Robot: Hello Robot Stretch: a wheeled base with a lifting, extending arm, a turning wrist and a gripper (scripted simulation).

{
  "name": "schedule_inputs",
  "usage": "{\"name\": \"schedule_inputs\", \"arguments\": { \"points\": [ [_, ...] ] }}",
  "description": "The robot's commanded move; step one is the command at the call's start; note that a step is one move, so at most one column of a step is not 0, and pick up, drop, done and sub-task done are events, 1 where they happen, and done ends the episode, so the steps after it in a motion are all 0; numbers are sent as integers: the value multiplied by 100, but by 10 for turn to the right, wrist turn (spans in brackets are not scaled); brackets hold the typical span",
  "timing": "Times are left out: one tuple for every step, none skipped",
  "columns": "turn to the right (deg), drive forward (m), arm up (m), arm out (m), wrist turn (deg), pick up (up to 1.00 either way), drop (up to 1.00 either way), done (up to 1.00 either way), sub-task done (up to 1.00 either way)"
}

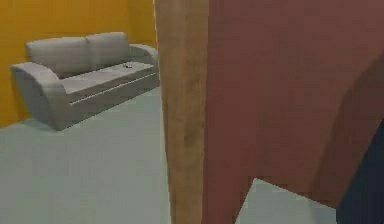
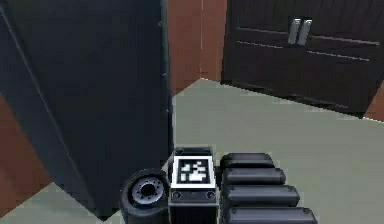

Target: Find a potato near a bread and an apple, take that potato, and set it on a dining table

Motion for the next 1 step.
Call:
{"name": "schedule_inputs", "arguments": {
  "points": [
    [-450, 0, 0, 0, 0, 0, 0, 0, 0]
  ]
}}
